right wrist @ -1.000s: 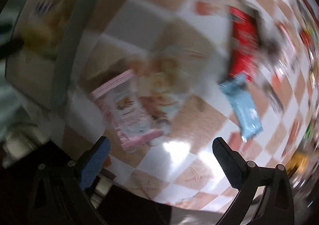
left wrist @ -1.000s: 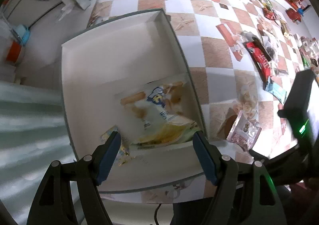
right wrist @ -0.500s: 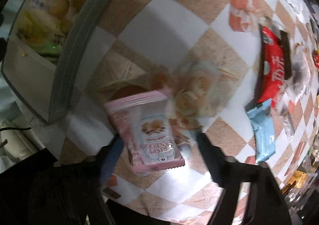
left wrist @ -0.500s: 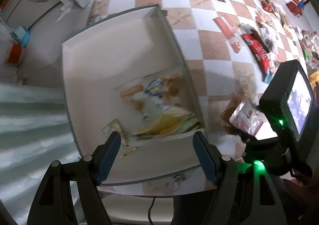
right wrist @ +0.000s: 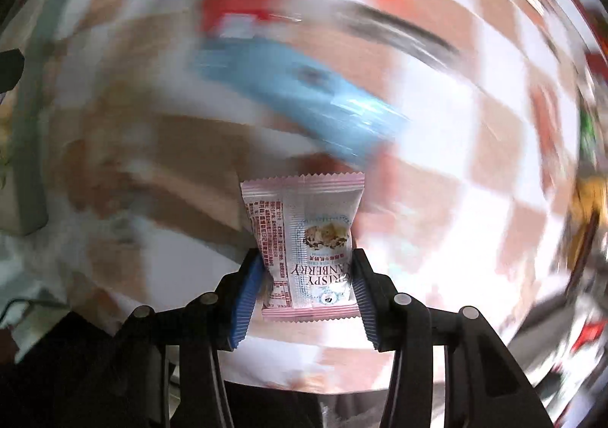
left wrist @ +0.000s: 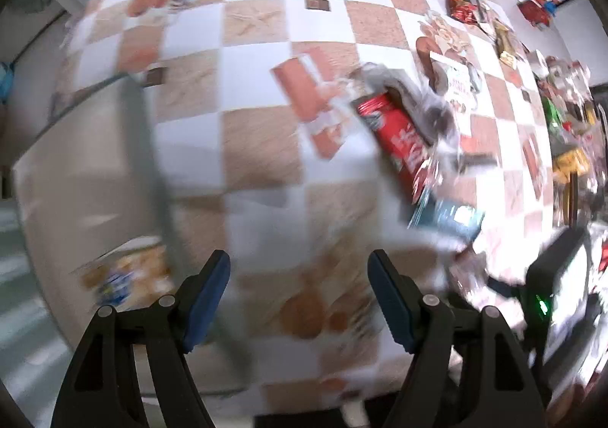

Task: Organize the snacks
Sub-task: 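Grasp the red chocolate bar with the left gripper while the right gripper holds the pink packet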

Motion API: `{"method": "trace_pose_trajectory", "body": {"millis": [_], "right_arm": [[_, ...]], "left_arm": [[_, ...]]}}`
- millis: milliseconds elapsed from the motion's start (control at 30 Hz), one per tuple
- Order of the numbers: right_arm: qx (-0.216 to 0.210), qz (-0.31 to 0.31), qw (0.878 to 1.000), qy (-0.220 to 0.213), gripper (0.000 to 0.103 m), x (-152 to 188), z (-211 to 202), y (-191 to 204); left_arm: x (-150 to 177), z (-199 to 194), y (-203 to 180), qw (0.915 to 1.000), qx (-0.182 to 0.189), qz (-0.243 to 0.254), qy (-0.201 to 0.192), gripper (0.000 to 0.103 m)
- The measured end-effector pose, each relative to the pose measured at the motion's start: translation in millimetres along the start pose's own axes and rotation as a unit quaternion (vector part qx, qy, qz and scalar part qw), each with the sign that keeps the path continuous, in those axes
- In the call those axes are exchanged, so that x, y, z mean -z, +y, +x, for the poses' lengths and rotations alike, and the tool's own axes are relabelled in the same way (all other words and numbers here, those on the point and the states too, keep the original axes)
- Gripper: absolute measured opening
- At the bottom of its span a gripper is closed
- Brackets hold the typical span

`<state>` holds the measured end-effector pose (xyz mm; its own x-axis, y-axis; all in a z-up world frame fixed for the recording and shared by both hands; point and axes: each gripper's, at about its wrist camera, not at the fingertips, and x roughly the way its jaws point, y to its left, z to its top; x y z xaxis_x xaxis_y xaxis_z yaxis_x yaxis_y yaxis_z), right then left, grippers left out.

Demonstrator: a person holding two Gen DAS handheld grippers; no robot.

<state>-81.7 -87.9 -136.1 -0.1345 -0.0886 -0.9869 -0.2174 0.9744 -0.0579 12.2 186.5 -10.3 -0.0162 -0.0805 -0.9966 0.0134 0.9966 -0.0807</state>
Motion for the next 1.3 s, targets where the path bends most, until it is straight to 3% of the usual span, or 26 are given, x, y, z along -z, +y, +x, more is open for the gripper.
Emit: {"method": "trace_pose_trajectory", "body": {"millis": [133, 300, 567, 767, 867, 1033, 1300], "right_arm": [[-0.014, 0.062, 0.998, 0.015, 0.049, 12.9, 12.1, -40.7], [-0.025, 0.079, 0.996, 0.019, 0.049, 26.8, 25.9, -56.0], [-0.052, 0.082, 0.995, 0.017, 0.049, 50.3, 34.5, -81.5], [-0.050, 0.077, 0.996, 0.013, 0.049, 66.3, 45.1, -84.0], [-0.050, 0.075, 0.996, 0.013, 0.049, 44.8, 27.4, -76.9], [-0.048, 0.077, 0.996, 0.009, 0.049, 44.1, 10.8, -75.5], [-0.048, 0.080, 0.996, 0.010, 0.049, 44.9, 17.4, -75.1]], "left_arm": [[-28.3, 31.8, -17.6, 0.9994, -0.007, -0.031, 0.017, 0.078], [-50.7, 50.0, -26.6, 0.9974, 0.004, -0.068, 0.022, 0.078], [-69.2, 54.8, -62.8, 0.9989, -0.002, -0.046, 0.011, 0.078], [-62.5, 40.3, -67.0, 0.9991, -0.022, -0.031, -0.018, 0.078], [-65.3, 36.0, -64.4, 0.9988, -0.023, -0.031, -0.029, 0.078], [-77.7, 42.4, -54.1, 0.9954, 0.019, -0.094, -0.007, 0.078], [-86.3, 49.5, -56.6, 0.9940, 0.014, -0.108, -0.004, 0.086]]}}
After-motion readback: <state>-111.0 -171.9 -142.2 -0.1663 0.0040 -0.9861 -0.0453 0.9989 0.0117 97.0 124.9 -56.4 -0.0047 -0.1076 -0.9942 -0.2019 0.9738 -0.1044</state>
